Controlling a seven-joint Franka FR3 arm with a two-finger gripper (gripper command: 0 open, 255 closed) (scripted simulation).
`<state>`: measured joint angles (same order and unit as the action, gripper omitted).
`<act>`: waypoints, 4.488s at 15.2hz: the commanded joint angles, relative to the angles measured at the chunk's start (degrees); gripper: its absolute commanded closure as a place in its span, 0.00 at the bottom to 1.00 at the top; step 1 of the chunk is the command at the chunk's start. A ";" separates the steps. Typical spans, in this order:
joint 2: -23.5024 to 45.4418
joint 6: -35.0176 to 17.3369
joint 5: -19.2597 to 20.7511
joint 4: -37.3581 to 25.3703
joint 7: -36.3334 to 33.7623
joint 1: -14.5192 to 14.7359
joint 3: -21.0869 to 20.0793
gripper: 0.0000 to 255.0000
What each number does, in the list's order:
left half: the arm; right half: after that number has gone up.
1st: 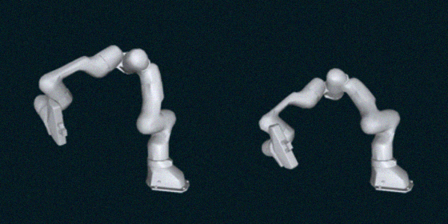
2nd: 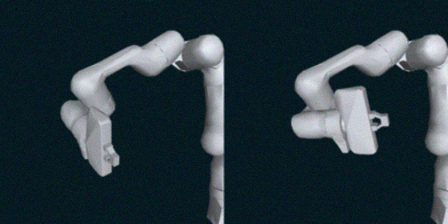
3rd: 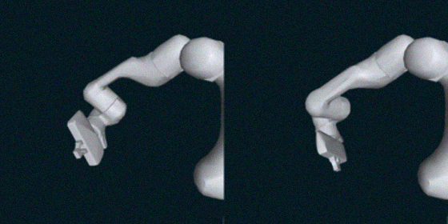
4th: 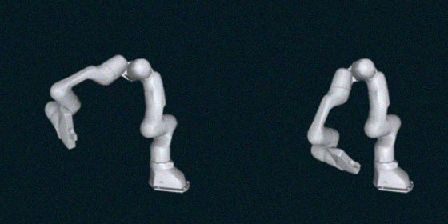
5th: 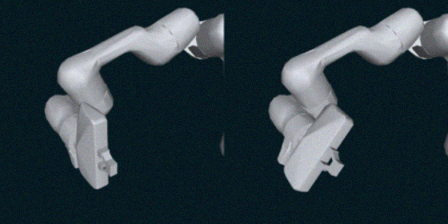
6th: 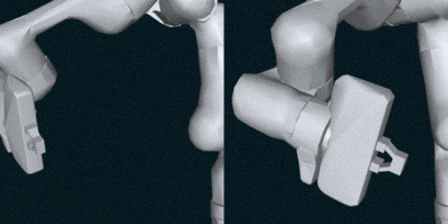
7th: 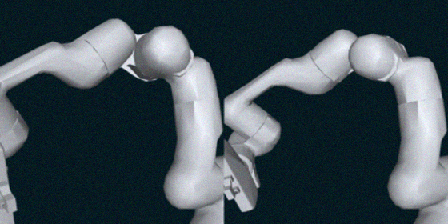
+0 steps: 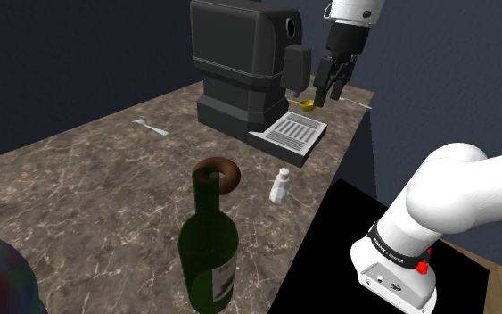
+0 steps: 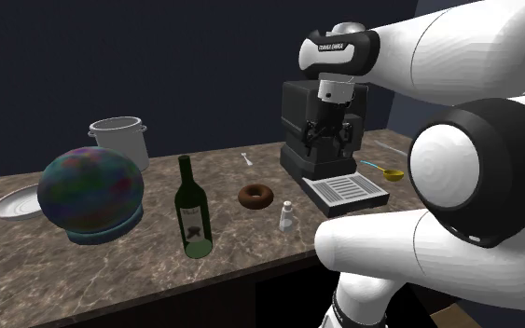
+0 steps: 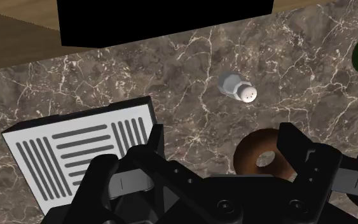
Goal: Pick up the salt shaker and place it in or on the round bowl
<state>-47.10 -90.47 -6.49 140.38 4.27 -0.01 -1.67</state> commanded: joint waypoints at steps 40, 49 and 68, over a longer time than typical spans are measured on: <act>5.42 -36.46 -15.61 25.23 -23.52 2.22 -19.96 1.00; 1.09 -27.47 -13.38 20.47 -24.29 1.52 -17.98 1.00; 8.38 -18.24 -10.26 3.32 -27.55 -1.11 -18.28 1.00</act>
<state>-41.28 -107.92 -16.93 145.60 -22.85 -0.64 -19.30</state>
